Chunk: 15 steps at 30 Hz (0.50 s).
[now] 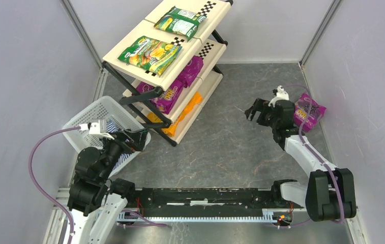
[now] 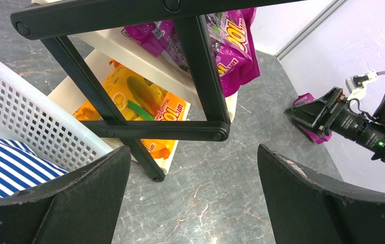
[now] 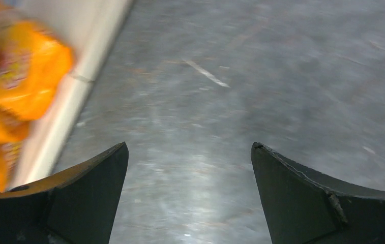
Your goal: Place and organize the candy bags onto the shelf
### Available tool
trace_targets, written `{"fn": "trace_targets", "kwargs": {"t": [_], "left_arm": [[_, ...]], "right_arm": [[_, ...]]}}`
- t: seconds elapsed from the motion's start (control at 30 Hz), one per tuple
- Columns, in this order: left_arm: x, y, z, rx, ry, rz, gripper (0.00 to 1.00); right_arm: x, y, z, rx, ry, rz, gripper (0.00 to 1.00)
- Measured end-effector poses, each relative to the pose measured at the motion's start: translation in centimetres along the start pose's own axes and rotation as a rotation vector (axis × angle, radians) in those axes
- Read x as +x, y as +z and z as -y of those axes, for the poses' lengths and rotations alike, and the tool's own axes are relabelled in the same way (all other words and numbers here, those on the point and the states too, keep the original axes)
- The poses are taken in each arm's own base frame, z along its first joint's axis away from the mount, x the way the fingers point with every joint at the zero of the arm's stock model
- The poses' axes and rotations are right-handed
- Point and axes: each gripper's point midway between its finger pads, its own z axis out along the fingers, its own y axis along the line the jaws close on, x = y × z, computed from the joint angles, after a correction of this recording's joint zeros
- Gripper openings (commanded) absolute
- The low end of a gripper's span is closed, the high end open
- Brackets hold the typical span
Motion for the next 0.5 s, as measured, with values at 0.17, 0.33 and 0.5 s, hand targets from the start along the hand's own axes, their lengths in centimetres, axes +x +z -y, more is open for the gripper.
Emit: {"fn": "trace_targets", "kwargs": {"t": [0.17,0.33,0.5], "left_arm": [[-0.2,-0.3,0.1,0.010,0.000,0.012,1.00],[-0.2,-0.5,0.4,0.027,0.001,0.014,1.00],[-0.9,-0.9,0.8,0.043,0.002,0.054,1.00]], "right_arm": [[0.0,-1.1,6.6,0.266,0.009,-0.006,0.98],[-2.4,-2.9,10.9,0.465,0.018,0.020,0.98],[-7.4,-5.1,14.6,0.605,0.048,0.116,0.98]]}}
